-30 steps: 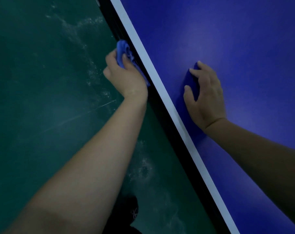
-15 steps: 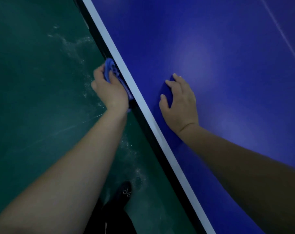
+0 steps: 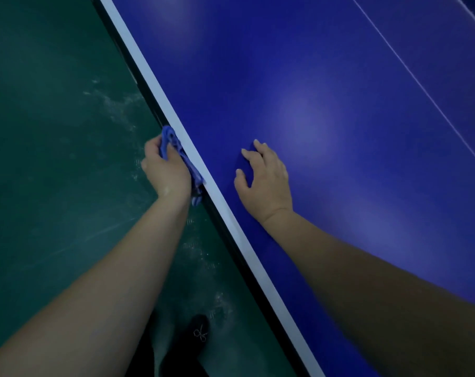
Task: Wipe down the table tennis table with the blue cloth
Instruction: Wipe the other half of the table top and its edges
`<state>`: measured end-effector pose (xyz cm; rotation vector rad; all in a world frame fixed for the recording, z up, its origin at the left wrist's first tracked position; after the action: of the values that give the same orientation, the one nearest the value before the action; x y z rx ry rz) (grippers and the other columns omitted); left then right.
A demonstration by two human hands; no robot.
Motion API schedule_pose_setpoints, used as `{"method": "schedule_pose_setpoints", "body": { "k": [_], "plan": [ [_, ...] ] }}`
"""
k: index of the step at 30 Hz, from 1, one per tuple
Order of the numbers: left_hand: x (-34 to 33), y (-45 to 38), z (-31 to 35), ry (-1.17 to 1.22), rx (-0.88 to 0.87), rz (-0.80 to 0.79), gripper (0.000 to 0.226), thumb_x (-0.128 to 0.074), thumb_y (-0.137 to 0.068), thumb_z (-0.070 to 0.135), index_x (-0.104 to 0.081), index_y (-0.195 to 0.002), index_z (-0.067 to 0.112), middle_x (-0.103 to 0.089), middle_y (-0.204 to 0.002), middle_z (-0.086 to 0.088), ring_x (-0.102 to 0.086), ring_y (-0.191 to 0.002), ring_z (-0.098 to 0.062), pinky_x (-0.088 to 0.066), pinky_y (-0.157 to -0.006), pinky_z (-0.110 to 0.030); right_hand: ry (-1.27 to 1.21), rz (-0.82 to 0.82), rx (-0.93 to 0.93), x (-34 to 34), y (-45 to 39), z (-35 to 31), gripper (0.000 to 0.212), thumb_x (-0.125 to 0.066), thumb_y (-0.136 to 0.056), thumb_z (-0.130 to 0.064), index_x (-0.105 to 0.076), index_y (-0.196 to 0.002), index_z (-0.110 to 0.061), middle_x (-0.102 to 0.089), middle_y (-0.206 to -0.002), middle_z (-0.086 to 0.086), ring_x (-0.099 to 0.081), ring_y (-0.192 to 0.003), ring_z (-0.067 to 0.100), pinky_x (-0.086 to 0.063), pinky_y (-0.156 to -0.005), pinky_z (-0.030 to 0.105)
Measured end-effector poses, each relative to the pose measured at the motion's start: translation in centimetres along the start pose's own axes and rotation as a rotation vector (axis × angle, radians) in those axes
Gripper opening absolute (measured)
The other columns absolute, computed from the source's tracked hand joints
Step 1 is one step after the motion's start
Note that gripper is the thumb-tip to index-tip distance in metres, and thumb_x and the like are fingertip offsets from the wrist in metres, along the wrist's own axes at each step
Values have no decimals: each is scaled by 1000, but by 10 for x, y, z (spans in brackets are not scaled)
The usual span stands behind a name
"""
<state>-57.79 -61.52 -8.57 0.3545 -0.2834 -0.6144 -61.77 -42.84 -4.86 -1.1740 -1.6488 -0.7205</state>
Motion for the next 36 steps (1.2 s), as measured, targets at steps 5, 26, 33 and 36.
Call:
{"method": "schedule_pose_setpoints", "body": {
  "k": [5,26,33,36],
  "plan": [
    [-7,-23,0,35,45,-19,20,-42,-102,24,-54,-118,25,-56,-121,-10,-62,-92,-17,-54,-80,-31,-17,49,-19,0,-18,-8,39,-56,-88,-34,-54,-125,-20,-42,-142,2,-37,-133,18,-34,-110,44],
    [-12,-143,42,111,-78,-25,25,-47,-101,20,-56,-125,21,-43,-114,-3,-52,-85,5,-41,-83,-10,26,-45,229,-65,-228,-124,43,-47,-95,-32,-49,-135,-18,-38,-150,3,-32,-138,19,-29,-113,40],
    [-15,-102,21,205,17,-28,22,-48,-101,20,-53,-111,37,-42,-105,10,-53,-84,12,-45,-78,-5,14,-33,207,-62,-241,-124,43,-46,-94,-31,-48,-135,-19,-37,-150,2,-32,-138,17,-30,-113,43],
    [-16,-116,31,210,29,-21,22,-46,-101,19,-54,-110,37,-43,-107,7,-55,-84,7,-49,-81,-13,26,-46,213,-63,-245,-125,45,-45,-93,-31,-47,-136,-18,-36,-151,4,-32,-139,19,-30,-114,43]
  ]
}}
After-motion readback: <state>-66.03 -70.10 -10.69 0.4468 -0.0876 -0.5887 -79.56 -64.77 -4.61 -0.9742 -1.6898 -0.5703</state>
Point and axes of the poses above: each hand's wrist, its own y-axis away from the middle knuckle, its own x-axis out of the back of the hand, z = x × y, the point moved 4 cm from there along -y, towards the middle knuckle
